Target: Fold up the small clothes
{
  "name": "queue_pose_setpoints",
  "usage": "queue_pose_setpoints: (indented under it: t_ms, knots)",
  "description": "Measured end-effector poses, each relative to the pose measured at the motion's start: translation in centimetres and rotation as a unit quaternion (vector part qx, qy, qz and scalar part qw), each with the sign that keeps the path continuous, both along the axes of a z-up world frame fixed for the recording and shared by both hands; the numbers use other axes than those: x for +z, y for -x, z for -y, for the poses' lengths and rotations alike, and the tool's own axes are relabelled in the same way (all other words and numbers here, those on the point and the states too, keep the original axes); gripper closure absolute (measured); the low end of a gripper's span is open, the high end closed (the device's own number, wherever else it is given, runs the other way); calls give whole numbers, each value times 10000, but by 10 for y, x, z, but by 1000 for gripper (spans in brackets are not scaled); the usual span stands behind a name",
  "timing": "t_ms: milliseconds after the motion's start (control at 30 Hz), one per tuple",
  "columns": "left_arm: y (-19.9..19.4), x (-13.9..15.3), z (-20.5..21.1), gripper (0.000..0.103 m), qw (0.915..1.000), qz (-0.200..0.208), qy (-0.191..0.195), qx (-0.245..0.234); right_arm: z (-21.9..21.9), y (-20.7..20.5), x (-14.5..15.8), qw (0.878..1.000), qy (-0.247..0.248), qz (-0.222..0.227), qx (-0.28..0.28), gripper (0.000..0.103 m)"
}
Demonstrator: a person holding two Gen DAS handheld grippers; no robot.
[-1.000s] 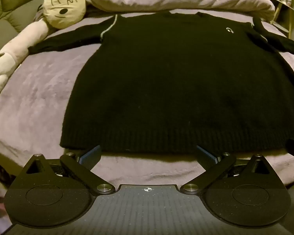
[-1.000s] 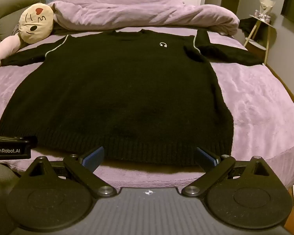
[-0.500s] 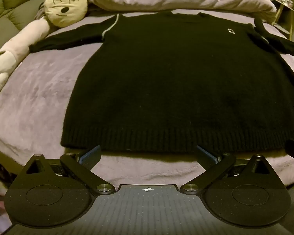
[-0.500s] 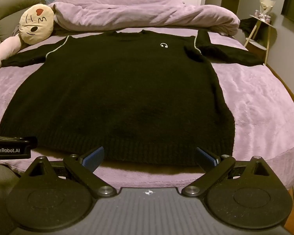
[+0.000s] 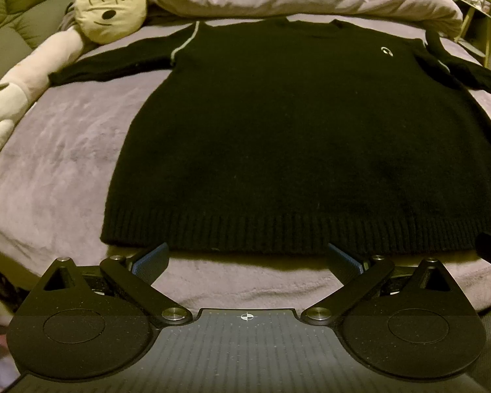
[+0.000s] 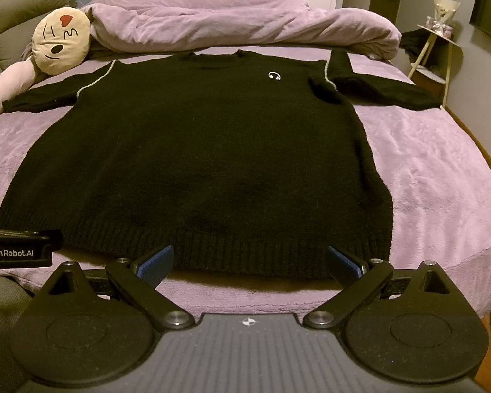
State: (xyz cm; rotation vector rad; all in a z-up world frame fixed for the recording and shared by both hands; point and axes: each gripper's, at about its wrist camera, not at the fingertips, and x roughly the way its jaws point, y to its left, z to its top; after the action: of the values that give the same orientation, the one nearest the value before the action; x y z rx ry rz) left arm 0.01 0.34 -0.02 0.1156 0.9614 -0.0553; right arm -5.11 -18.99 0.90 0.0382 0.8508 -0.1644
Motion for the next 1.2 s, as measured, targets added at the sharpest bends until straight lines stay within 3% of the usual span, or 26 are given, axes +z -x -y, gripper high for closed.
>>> queue_pose_setpoints:
  t_ms: [1200]
  knots:
    - [-2,-3,1,0,9999,-89,68,-8,4,-3,-2,9999,-125,1,49,4]
